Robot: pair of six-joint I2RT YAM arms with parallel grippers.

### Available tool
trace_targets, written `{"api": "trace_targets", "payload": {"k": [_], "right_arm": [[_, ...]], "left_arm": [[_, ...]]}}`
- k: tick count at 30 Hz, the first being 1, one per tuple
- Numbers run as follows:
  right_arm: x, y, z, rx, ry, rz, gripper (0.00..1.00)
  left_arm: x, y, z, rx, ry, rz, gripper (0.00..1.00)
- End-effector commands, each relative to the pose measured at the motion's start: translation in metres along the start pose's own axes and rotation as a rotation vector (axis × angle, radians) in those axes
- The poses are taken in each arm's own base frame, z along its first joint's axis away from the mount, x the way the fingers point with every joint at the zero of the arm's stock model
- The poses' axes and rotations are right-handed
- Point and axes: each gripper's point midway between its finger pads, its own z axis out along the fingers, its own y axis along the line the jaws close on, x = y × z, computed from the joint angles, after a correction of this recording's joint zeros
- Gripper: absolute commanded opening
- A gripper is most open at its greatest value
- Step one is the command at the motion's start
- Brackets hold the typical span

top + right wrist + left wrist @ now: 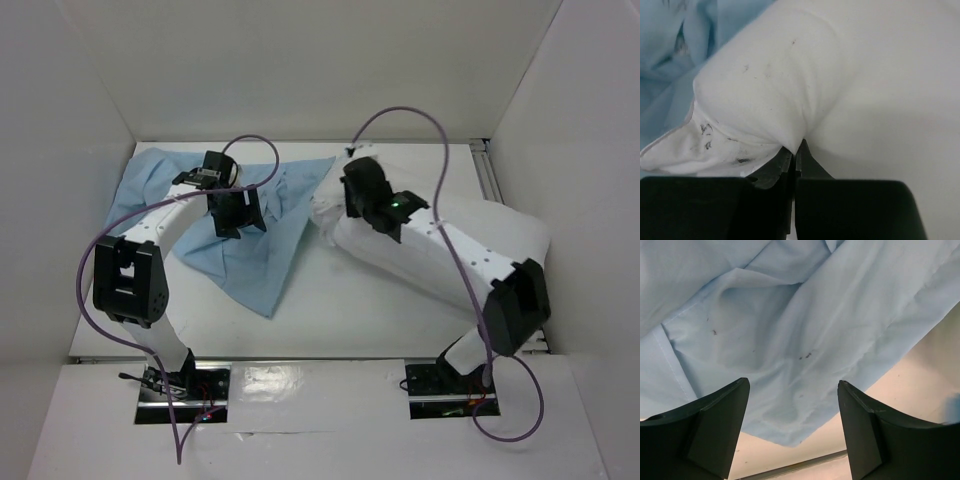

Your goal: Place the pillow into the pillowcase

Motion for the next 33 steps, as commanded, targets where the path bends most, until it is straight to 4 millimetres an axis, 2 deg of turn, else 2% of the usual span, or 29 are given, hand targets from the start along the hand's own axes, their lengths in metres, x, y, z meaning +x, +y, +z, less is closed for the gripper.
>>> {"api": "trace_targets", "payload": {"k": [1,2,3,6,7,9,11,14,16,17,19,20,22,24,25,26,27,29,30,31,33], "right_arm": [[-0.072,-0.059,-0.052,0.095,-0.201,0.179,0.00],[-0.080,-0.073,-0.059,0.116,-0.219,0.210,0.00],[-0.098,-0.078,-0.076,0.102,-0.273,0.236,0.00],[-0.125,-0.081,-0.103,0.036,-0.358,0.260,0.00],[-0.141,-0.073,-0.118,-0.032,-0.413,0.269,0.00],[-0.152,-0.058,-0.127,-0.128,-0.452,0.223,0.00],[-0.162,-0.029,-0.144,-0.280,-0.485,0.183,0.00],[-0.142,0.017,-0.125,-0.407,-0.397,0.111,0.00],[-0.112,0.047,-0.109,-0.461,-0.302,0.085,0.00],[-0.084,0.060,-0.087,-0.471,-0.217,0.072,0.00],[-0.054,0.078,-0.073,-0.489,-0.132,0.073,0.00],[-0.026,0.089,-0.066,-0.494,-0.074,0.060,0.00],[0.000,0.101,-0.060,-0.511,-0.005,0.062,0.00],[0.013,0.111,-0.064,-0.543,0.032,0.067,0.00],[0.015,0.114,-0.066,-0.564,0.040,0.066,0.05],[0.015,0.115,-0.066,-0.572,0.052,0.044,0.27],[0.007,0.117,-0.072,-0.580,0.057,0.024,0.59],[-0.007,0.115,-0.080,-0.581,0.045,-0.018,1.00],[-0.017,0.114,-0.086,-0.585,0.022,-0.056,1.00],[-0.040,0.110,-0.097,-0.567,-0.021,-0.066,1.00],[-0.059,0.103,-0.101,-0.526,-0.066,-0.096,1.00]], "left_arm": [[-0.015,-0.002,-0.018,0.004,-0.057,0.029,0.84],[-0.018,-0.003,-0.019,0.008,-0.065,0.031,0.84],[-0.018,-0.003,-0.019,0.008,-0.065,0.031,0.84],[-0.018,-0.003,-0.019,0.008,-0.065,0.031,0.84],[-0.018,-0.003,-0.019,0.008,-0.065,0.031,0.84],[-0.018,-0.003,-0.018,-0.011,-0.072,0.029,0.84],[-0.018,0.003,-0.018,-0.043,-0.075,0.011,0.84],[-0.018,0.009,-0.019,-0.079,-0.081,-0.004,0.83],[-0.010,0.019,-0.015,-0.106,-0.056,-0.029,0.83],[-0.005,0.020,-0.016,-0.111,-0.045,-0.040,0.84],[-0.002,0.028,-0.017,-0.130,-0.047,-0.086,0.84],[0.004,0.038,-0.017,-0.144,-0.036,-0.115,0.84],[-0.001,0.037,-0.026,-0.116,-0.066,-0.127,0.84],[0.000,0.038,-0.024,-0.115,-0.066,-0.127,0.84],[-0.005,0.036,-0.027,-0.109,-0.080,-0.111,0.84],[-0.010,0.031,-0.027,-0.090,-0.080,-0.098,0.83],[-0.009,0.031,-0.025,-0.088,-0.063,-0.101,0.82],[-0.012,0.028,-0.023,-0.078,-0.058,-0.101,0.81],[-0.014,0.023,-0.021,-0.073,-0.057,-0.089,0.81],[-0.011,0.018,-0.020,-0.069,-0.052,-0.077,0.81],[-0.013,0.012,-0.023,-0.061,-0.058,-0.067,0.81]]}}
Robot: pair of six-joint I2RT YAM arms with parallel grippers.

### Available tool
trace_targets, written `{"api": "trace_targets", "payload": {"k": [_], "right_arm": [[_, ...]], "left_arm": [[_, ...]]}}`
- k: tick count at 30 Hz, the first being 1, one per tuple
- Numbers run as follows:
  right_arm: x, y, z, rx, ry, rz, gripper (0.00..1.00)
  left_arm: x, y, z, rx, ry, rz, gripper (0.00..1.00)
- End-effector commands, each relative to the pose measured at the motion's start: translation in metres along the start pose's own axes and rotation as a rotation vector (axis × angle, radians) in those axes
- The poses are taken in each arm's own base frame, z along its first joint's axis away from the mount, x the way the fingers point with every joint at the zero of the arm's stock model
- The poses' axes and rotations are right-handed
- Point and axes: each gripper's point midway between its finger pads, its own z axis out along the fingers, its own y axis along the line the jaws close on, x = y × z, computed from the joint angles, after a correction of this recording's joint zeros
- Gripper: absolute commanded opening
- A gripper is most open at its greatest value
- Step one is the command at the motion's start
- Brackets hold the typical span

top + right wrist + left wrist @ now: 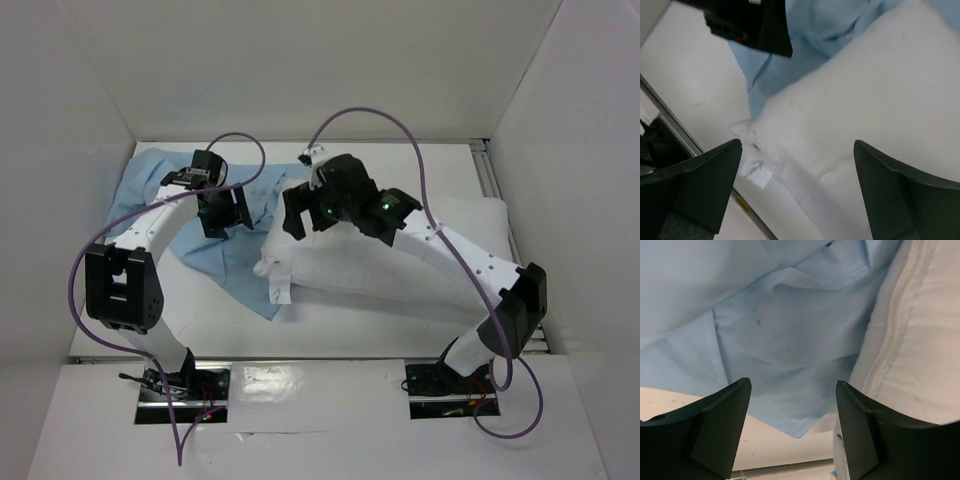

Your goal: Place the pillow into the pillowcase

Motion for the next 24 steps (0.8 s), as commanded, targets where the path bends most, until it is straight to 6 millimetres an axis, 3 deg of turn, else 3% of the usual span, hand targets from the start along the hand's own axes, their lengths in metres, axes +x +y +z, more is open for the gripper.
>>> {"api": "trace_targets", "payload": {"k": [1,4,6,7,9,11,12,14,15,17,18,19,20,21,23,24], "right_arm": [[-0.059,-0.004,-0.033,0.072,-0.112,-0.094,1.00],[-0.077,-0.074,-0.045,0.371,-0.122,-0.032,1.00],[-0.069,-0.130,-0.053,0.568,-0.067,0.043,1.00],[-0.064,-0.171,-0.064,0.650,-0.052,0.120,1.00],[-0.061,-0.199,-0.068,0.661,-0.036,0.187,1.00],[-0.059,-0.207,-0.053,0.624,-0.035,0.207,1.00],[-0.057,-0.198,-0.043,0.566,-0.033,0.203,1.00],[-0.046,-0.176,-0.019,0.495,-0.004,0.164,1.00],[-0.022,-0.175,-0.002,0.490,0.059,0.147,1.00],[0.009,-0.182,0.010,0.552,0.143,0.140,1.00],[0.042,-0.191,0.017,0.587,0.230,0.151,1.00],[0.057,-0.195,0.017,0.608,0.262,0.158,1.00],[0.074,-0.198,0.017,0.626,0.296,0.168,0.92],[0.095,-0.201,0.008,0.645,0.327,0.204,0.74],[0.106,-0.196,-0.001,0.645,0.312,0.258,0.39],[0.116,-0.192,-0.014,0.648,0.300,0.282,0.12]], "left_arm": [[-0.007,-0.024,-0.009,0.053,-0.020,0.036,0.81],[-0.016,-0.048,-0.021,0.135,-0.031,0.054,0.83],[-0.024,-0.065,-0.029,0.184,-0.046,0.063,0.86],[-0.036,-0.073,-0.036,0.201,-0.076,0.069,0.86],[-0.036,-0.085,-0.027,0.205,-0.072,0.095,0.88],[-0.038,-0.085,-0.011,0.183,-0.070,0.101,0.86],[-0.034,-0.081,0.008,0.165,-0.038,0.085,0.85],[-0.031,-0.086,0.025,0.194,-0.014,0.062,0.83],[-0.026,-0.088,0.031,0.216,0.009,0.062,0.83],[-0.014,-0.103,0.033,0.267,0.031,0.091,0.83],[-0.003,-0.114,0.032,0.285,0.049,0.118,0.83],[0.003,-0.117,0.037,0.284,0.065,0.129,0.83],[0.011,-0.121,0.041,0.290,0.087,0.152,0.83],[0.017,-0.130,0.042,0.299,0.095,0.174,0.83],[0.029,-0.137,0.042,0.303,0.128,0.192,0.82],[0.042,-0.142,0.045,0.304,0.164,0.210,0.82]]}}
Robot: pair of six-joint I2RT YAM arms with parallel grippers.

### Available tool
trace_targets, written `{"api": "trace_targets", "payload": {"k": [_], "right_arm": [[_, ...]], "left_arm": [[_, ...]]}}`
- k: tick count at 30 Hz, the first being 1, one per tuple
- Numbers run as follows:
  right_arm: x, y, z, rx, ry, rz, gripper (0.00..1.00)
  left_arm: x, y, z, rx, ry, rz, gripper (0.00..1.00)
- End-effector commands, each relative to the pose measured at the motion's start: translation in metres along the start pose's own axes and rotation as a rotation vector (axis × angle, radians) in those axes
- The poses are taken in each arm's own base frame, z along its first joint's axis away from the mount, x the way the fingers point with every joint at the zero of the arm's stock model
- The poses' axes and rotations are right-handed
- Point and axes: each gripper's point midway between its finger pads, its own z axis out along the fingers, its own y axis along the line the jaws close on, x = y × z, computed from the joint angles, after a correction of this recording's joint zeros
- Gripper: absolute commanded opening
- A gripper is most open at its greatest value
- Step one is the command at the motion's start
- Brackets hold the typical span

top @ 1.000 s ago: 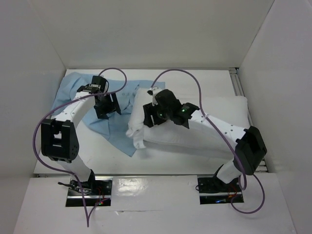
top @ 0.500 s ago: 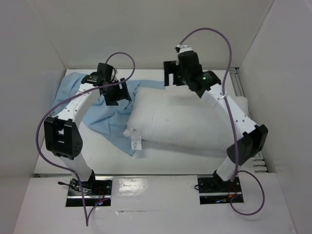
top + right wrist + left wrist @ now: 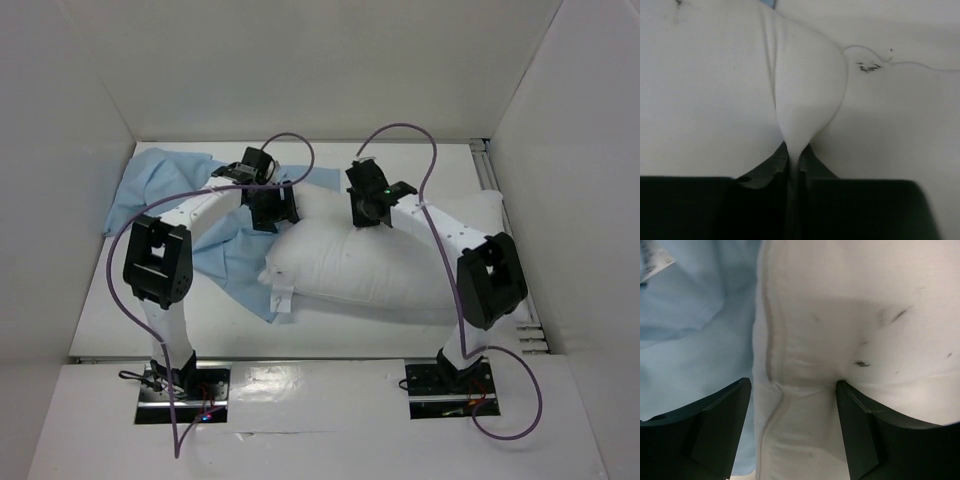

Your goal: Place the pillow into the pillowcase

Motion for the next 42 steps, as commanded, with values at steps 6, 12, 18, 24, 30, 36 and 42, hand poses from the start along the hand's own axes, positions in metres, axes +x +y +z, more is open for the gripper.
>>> {"api": "trace_targets", "payload": {"k": [6,12,18,24,30,36,42], "right_arm": [[0.068,-0.056,-0.056,0.163,0.071,0.140,0.00],[0.057,-0.060,-0.073,0.168,0.064,0.106,0.01],[0.000,-0.035,-0.089,0.083,-0.065,0.104,0.89],[-0.009,-0.022,-0.075,0.065,-0.042,0.058,0.93],[-0.011,-0.015,-0.072,0.047,-0.049,0.054,0.94],[-0.013,-0.015,-0.070,0.047,-0.049,0.044,0.94],[-0.014,-0.016,-0.074,0.044,-0.056,0.029,0.91]], "left_arm": [[0.087,-0.049,0.025,0.068,0.211,0.083,0.80],[0.078,-0.050,-0.002,-0.057,0.148,0.190,0.82],[0.014,0.016,-0.032,-0.390,-0.051,0.263,0.52],[-0.001,0.025,-0.001,-0.349,-0.046,0.319,0.93],[-0.006,0.042,0.030,-0.419,-0.001,0.275,0.95],[-0.024,0.051,0.048,-0.500,-0.054,0.237,0.76],[-0.053,0.059,0.025,-0.526,-0.085,0.174,0.17]]}}
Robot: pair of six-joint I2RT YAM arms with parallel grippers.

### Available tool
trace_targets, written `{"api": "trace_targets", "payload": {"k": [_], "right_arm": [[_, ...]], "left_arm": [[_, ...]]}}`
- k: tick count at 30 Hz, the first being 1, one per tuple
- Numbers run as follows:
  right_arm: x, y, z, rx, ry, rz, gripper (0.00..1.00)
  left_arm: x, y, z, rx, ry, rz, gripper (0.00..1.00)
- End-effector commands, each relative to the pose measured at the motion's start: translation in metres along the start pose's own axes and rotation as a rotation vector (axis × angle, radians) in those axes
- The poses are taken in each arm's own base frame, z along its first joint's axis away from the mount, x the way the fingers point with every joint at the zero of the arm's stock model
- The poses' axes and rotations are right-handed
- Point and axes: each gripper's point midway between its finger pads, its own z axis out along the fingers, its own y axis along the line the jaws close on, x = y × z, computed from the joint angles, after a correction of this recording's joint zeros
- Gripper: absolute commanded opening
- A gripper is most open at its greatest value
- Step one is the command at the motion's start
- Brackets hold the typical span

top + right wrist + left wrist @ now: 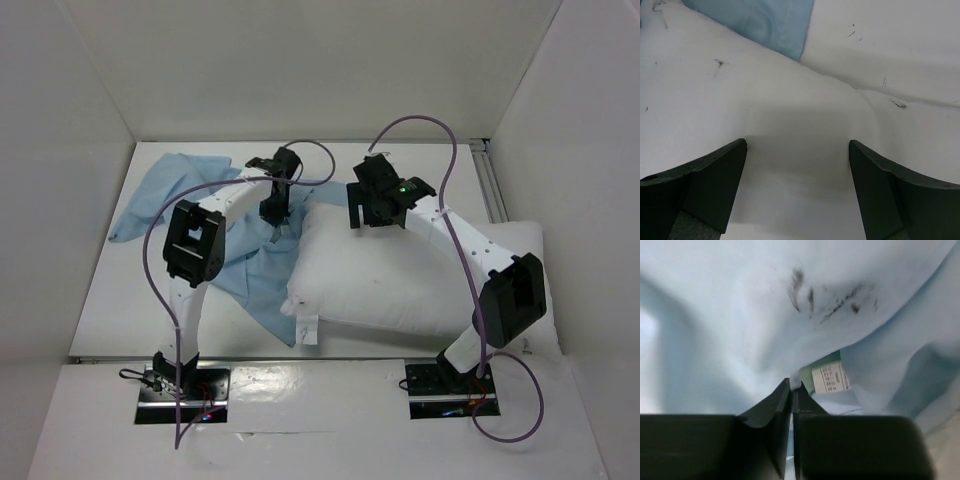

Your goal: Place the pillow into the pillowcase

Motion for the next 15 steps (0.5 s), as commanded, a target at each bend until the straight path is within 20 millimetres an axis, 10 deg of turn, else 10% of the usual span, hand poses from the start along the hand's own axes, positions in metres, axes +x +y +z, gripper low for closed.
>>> {"api": "trace_targets", "payload": {"k": [1,15], "right_arm": [[-0.017,0.006,-0.012,-0.027,-0.043,-0.036,0.89],[-0.025,0.099,-0.041,-0.272,0.018,-0.164,1.00]], "left_arm": [[-0.033,0.018,-0.026,-0.023,-0.065,-0.042,0.12],[-0.071,0.025,-0.121,0.415,-0.089,-0.168,0.00]]}}
